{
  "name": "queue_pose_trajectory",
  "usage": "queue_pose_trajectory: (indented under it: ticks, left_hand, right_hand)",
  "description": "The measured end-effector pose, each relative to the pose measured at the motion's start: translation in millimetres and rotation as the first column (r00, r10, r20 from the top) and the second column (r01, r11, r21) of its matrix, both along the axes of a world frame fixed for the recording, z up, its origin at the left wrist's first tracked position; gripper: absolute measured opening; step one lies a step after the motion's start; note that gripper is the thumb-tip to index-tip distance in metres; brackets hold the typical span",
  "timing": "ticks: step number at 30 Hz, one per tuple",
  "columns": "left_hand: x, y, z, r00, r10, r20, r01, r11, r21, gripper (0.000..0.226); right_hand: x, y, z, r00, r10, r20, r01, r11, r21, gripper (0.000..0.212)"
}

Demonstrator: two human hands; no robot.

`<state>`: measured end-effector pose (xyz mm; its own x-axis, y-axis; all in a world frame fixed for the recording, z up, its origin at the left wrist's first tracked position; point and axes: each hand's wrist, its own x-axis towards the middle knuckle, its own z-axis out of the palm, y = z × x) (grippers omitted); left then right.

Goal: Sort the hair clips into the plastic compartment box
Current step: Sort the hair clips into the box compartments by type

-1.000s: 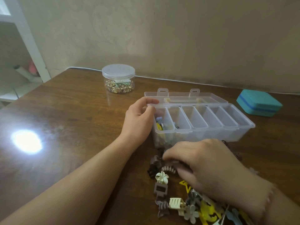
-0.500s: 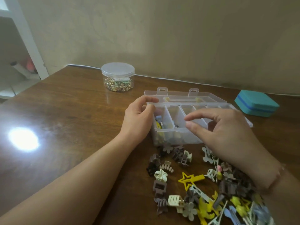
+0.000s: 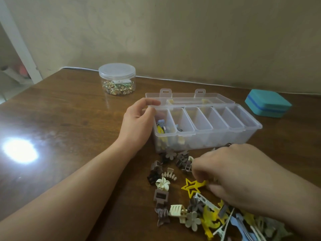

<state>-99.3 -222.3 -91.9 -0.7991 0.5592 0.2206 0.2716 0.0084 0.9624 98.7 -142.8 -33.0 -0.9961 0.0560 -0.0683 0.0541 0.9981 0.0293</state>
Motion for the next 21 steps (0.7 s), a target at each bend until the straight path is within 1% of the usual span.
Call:
queue_pose_trajectory:
  ticks: [2,3,4,5,6,7,9,10,13,15,16,17,18,19,20,21]
  left_hand:
    - [-1,0,-1,1.0,0.007,-0.002,-0.007,1.0,0.003,0.029]
    - [-1,0,-1,1.0,0.011,-0.005,-0.011,1.0,0.004,0.029]
    - [-1,0,0,1.0,0.013,-0.006,-0.013,1.0,0.005,0.029]
    - [-1,0,0,1.0,0.015,-0.004,-0.015,1.0,0.006,0.029]
    - [-1,-1,0,1.0,0.014,0.0,-0.014,1.0,0.005,0.029]
    - [0,-1,1,1.0,0.013,0.004,-0.013,1.0,0.005,0.029]
    - [1,-1,2,1.0,0.015,0.004,-0.015,1.0,0.007,0.029]
    - [1,-1,2,1.0,0.015,0.003,-0.015,1.0,0.008,0.029]
    - [2,-1,2,1.0,0.022,-0.005,-0.022,1.0,0.005,0.029]
    - [1,-1,1,0.999,0.031,-0.004,-0.031,1.0,0.003,0.029]
    - [0,-1,1,0.999,0.032,-0.001,-0.032,0.999,-0.001,0.029]
    - [0,0,1,1.0,0.031,0.001,-0.031,0.999,-0.006,0.029]
    - [0,0,1,1.0,0.03,0.003,-0.03,1.0,-0.009,0.029]
    - [0,0,1,1.0,0.03,0.007,-0.03,1.0,-0.008,0.029]
    - [0,0,2,1.0,0.03,0.009,-0.03,1.0,-0.004,0.029]
    - [0,0,2,0.999,0.031,0.009,-0.031,1.0,-0.003,0.029]
  right_hand:
    - [1,3,9,1.0,-0.012,-0.024,0.011,0.998,-0.063,0.013]
    - [1,5,15,0.998,-0.029,-0.048,0.023,0.991,-0.134,0.011]
    - [0,8,20,0.993,-0.071,-0.098,0.044,0.968,-0.248,0.009]
    - [-3,10,24,0.974,-0.142,-0.177,0.063,0.918,-0.392,0.008]
    - [-7,14,25,0.937,-0.233,-0.262,0.072,0.86,-0.505,0.007]
    - [-14,17,23,0.884,-0.319,-0.343,0.078,0.822,-0.564,0.007]
    - [-29,21,14,0.79,-0.413,-0.453,0.112,0.824,-0.556,0.007]
    - [-35,22,9,0.778,-0.42,-0.467,0.133,0.837,-0.531,0.006]
    - [-39,23,-2,0.813,-0.373,-0.448,0.17,0.887,-0.43,0.006]
    - [-31,20,4,0.821,-0.339,-0.46,0.134,0.897,-0.422,0.006]
    - [-25,17,9,0.835,-0.312,-0.454,0.101,0.897,-0.431,0.003]
    - [-17,14,14,0.868,-0.26,-0.422,0.067,0.905,-0.42,0.001]
    - [-10,12,19,0.921,-0.197,-0.335,0.057,0.921,-0.387,0.003]
    - [-3,11,21,0.971,-0.14,-0.193,0.07,0.94,-0.334,0.006]
    - [3,10,20,0.995,-0.092,-0.046,0.077,0.963,-0.259,0.013]
    - [6,9,18,0.997,-0.052,0.062,0.063,0.981,-0.184,0.022]
